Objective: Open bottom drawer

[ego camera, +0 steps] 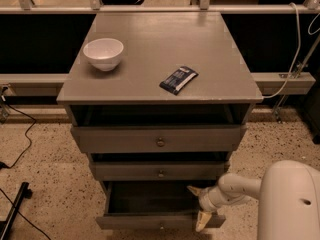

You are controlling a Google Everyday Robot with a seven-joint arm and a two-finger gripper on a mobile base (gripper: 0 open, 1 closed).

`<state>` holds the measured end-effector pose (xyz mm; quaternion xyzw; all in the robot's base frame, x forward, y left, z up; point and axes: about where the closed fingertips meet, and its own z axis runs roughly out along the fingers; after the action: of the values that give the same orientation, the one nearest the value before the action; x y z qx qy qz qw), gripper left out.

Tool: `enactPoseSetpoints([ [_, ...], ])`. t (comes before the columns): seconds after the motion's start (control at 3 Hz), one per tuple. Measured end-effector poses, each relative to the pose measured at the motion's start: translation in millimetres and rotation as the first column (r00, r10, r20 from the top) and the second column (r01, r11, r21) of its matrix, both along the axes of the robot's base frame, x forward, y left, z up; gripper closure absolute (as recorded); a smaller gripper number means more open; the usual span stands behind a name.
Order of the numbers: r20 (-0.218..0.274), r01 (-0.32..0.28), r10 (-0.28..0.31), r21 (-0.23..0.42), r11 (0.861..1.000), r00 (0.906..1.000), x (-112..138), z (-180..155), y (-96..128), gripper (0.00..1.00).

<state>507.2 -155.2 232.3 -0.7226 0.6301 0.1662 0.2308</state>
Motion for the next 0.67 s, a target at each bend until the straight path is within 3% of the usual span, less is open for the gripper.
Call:
enactPoseSetpoints([
  [0.33, 0.038, 0.024, -0.024, 0.001, 1.000, 0.9990, 10, 3, -9, 0.15],
  [0.67, 0.083, 0.054, -0.054, 0.003, 0.999, 0.9950, 22, 0, -15, 0.38],
])
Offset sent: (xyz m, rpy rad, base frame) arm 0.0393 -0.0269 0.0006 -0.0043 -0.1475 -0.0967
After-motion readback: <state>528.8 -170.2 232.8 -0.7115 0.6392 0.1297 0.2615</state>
